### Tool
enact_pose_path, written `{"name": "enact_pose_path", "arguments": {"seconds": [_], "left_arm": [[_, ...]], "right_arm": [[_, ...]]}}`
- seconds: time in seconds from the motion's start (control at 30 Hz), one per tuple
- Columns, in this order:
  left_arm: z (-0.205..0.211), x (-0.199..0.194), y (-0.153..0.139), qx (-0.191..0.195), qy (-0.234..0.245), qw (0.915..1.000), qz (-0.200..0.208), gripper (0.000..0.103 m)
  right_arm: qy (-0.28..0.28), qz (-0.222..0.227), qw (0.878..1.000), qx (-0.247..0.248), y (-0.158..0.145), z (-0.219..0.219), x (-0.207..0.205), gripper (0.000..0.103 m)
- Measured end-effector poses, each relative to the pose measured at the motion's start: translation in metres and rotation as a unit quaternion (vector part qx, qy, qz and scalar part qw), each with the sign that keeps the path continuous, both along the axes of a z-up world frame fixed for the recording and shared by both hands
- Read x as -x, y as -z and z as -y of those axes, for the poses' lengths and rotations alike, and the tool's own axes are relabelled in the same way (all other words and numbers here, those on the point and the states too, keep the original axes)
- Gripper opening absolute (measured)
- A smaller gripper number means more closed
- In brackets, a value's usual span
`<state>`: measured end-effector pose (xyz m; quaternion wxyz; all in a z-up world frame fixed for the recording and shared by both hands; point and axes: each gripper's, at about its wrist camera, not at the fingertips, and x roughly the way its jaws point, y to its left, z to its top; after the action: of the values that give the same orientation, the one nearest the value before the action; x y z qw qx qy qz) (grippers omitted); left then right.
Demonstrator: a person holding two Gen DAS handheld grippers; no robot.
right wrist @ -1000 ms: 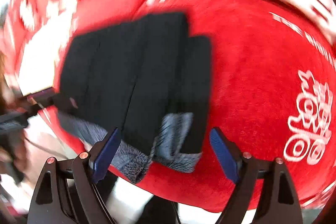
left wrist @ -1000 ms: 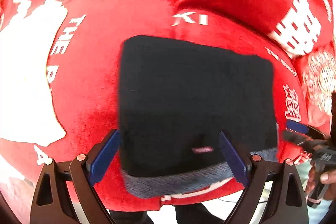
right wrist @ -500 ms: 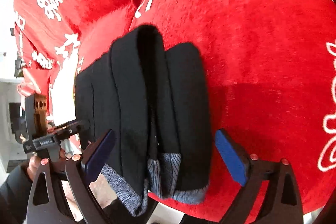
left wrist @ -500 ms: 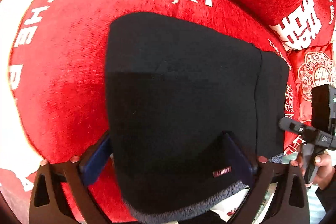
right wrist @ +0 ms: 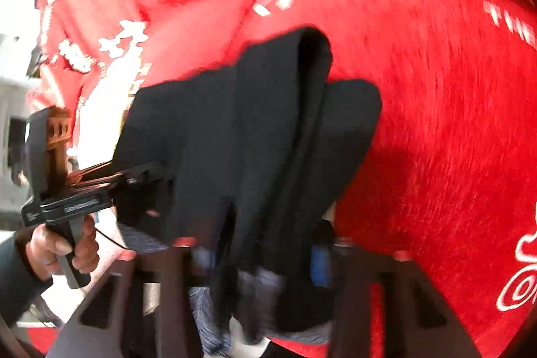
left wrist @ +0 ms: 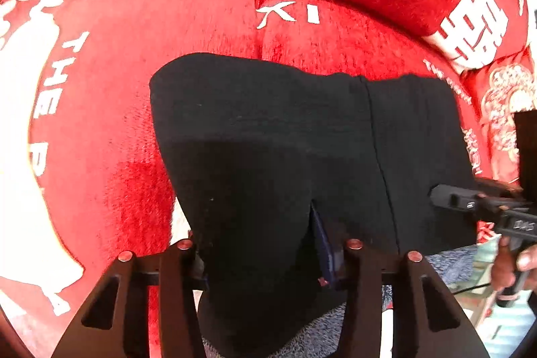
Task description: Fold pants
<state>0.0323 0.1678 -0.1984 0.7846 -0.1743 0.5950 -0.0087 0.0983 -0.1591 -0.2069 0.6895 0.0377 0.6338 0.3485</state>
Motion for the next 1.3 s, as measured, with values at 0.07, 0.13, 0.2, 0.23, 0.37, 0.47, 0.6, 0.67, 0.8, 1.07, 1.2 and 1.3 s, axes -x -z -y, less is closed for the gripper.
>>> {"name": "enact_pose_path", "arguments": {"seconds": [0.07,0.13,0.2,0.23,0.37,0.47,0.6,0.67,0.8,1.07,1.2,1.3], "left_arm": [[0.002,0.003,-0.007,-0.007,-0.004,1.0000,0.003,0.044],[0.007,0.004,-0.021,-0.008,-0.004,0.9998,0.018,0.043],[0.016,0.005,-0.042,-0.017,0.007,0.9991,0.038,0.043],[0.021,0.005,-0.051,-0.019,0.011,0.9988,0.044,0.043],[0.055,-0.011,-0.079,-0.017,0.036,0.9973,0.061,0.043],[0.091,-0.032,-0.085,-0.018,0.060,0.9963,0.059,0.043],[0.143,-0.057,-0.081,-0.036,0.083,0.9947,0.051,0.043],[0.159,-0.066,-0.075,-0.037,0.080,0.9952,0.042,0.043],[0.188,-0.084,-0.058,-0.048,0.077,0.9957,0.019,0.043],[0.215,-0.103,-0.028,-0.107,0.063,0.9923,0.000,0.052],[0.222,-0.101,-0.029,-0.123,0.062,0.9905,0.002,0.052],[0.223,-0.101,-0.030,-0.128,0.057,0.9901,-0.003,0.053]], "right_arm": [[0.011,-0.006,1.000,-0.003,0.000,0.003,0.001,0.038],[0.019,-0.009,1.000,-0.009,-0.004,0.008,0.001,0.037],[0.025,0.003,0.999,-0.021,-0.018,0.018,0.005,0.037],[0.029,0.011,0.999,-0.026,-0.027,0.024,0.007,0.037],[0.057,0.038,0.997,-0.036,-0.060,0.067,0.007,0.037],[0.070,0.047,0.996,-0.021,-0.068,0.098,-0.004,0.037],[0.081,0.054,0.995,0.012,-0.067,0.138,-0.021,0.038],[0.083,0.058,0.995,0.023,-0.064,0.150,-0.029,0.038],[0.088,0.050,0.994,0.032,-0.048,0.176,-0.046,0.038],[0.098,0.007,0.995,0.004,-0.006,0.212,-0.071,0.043],[0.097,0.006,0.995,-0.008,-0.004,0.219,-0.071,0.045],[0.100,0.003,0.995,-0.012,-0.004,0.222,-0.070,0.046]]}}
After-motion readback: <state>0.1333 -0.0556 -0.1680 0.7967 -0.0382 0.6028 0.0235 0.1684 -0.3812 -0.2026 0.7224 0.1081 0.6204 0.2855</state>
